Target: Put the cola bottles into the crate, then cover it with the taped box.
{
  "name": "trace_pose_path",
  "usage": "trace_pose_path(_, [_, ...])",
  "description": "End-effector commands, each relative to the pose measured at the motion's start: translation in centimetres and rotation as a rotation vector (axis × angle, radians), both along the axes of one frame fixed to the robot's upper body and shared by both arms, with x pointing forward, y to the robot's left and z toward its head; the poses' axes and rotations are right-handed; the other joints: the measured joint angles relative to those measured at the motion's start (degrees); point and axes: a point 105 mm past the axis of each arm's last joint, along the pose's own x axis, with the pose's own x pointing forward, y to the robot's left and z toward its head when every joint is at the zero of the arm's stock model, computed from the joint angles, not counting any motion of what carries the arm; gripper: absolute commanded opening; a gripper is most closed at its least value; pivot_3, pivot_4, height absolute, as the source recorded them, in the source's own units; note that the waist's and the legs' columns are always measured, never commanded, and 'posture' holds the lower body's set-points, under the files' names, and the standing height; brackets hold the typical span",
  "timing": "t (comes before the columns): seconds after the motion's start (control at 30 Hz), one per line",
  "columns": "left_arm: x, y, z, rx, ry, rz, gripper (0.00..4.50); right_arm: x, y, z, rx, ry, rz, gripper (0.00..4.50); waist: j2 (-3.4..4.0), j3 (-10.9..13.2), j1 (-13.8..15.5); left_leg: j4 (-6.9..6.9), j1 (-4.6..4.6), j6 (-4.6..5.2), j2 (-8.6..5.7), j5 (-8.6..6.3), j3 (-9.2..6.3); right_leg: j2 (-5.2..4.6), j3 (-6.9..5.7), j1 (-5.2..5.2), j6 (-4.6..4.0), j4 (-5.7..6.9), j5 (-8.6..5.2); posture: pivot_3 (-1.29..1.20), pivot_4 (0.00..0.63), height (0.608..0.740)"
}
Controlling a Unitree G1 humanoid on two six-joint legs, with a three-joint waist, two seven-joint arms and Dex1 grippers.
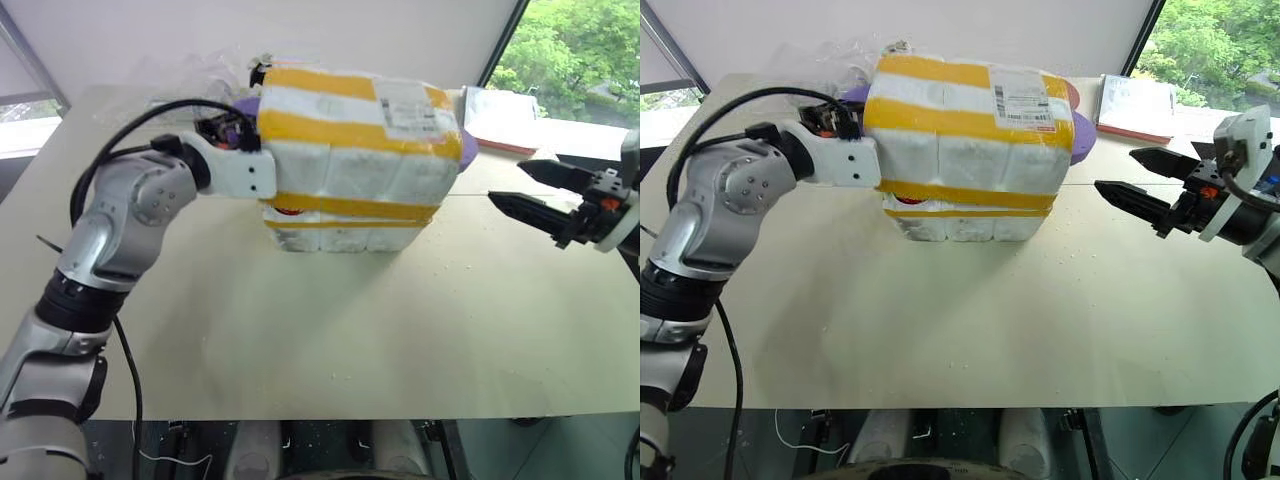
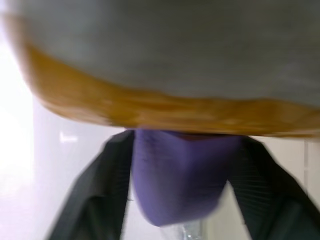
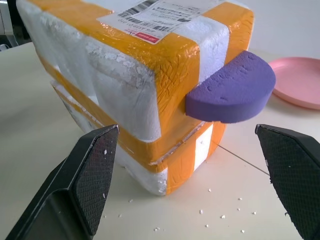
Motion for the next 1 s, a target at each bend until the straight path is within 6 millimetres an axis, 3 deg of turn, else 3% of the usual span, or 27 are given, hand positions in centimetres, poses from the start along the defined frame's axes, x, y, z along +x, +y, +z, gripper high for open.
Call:
trace_pose_path(0.03, [-1.0,0.3,1.0,-0.069,0.016,-0.014,4.29,-0.7,-0.5,0.8,-0.040,-0.046,-0.009,4.50,0.00,0.0,-0.1,0.00,0.00,0.00,0.00,0.00,0.00,0.00,0.00,0.01,0.00,0.00,0.00,0.00,0.150,0.740])
trace_pose_path(0.2, [-2.5,1.5,0.7,-0.216,0.186,-0.075,4.29,-1.0,-1.2,0.6,-0.059,-0.036,-0.028,4.50,0.01,0.0,-0.2,0.01,0.01,0.00,0.02,0.00,-0.04,0.00,0.00,0.00,0.00,0.02,0.00,0.00,0.150,0.740])
trace_pose_path(0.37, [-6.7,3.5,0.3,-0.549,0.587,-0.263,4.29,-1.2,-1.6,0.4,-0.070,-0.019,-0.033,4.50,0.02,0.0,-0.3,0.00,0.02,-0.08,0.08,0.04,-0.17,0.00,0.00,-0.01,0.00,0.02,0.00,0.00,0.150,0.740])
trace_pose_path(0.47, [-8.4,6.9,1.7,-0.853,0.864,-0.295,4.29,-1.4,-1.5,-0.1,-0.094,0.014,-0.003,4.50,0.01,0.0,-0.4,0.02,0.04,-0.14,0.12,0.08,-0.20,0.04,0.00,0.00,0.01,0.05,-0.01,0.00,0.150,0.740])
trace_pose_path(0.53, [-9.1,9.1,2.7,-0.946,0.946,-0.294,4.29,-1.7,-1.4,-0.3,-0.109,0.032,0.027,4.50,0.04,0.0,-0.4,0.04,0.05,-0.14,0.13,0.08,-0.20,0.06,0.00,0.01,0.01,0.05,-0.01,0.00,0.150,0.740])
trace_pose_path(0.7, [-10.3,12.2,3.5,-0.967,1.054,-0.234,4.29,-2.6,-0.3,0.2,-0.144,0.055,0.147,4.50,0.08,0.0,-0.3,0.03,0.09,-0.03,0.09,-0.01,-0.20,0.05,0.00,0.06,0.01,0.00,-0.03,0.00,0.150,0.740])
trace_pose_path(0.83, [-10.0,12.8,2.5,-0.908,1.073,-0.185,4.29,-2.8,1.2,0.3,-0.153,0.049,0.238,4.50,0.08,0.0,-0.3,0.02,0.09,0.02,0.10,-0.05,-0.20,0.05,0.00,0.05,-0.03,0.00,-0.04,0.00,0.150,0.740])
trace_pose_path(1.0, [-9.5,13.1,1.6,-0.880,1.061,-0.158,4.29,-2.5,1.9,-1.2,-0.199,0.078,0.289,4.50,0.08,0.0,-0.3,0.02,0.05,0.01,0.10,-0.05,-0.18,0.05,0.00,0.01,-0.03,0.00,-0.04,0.00,0.150,0.740])
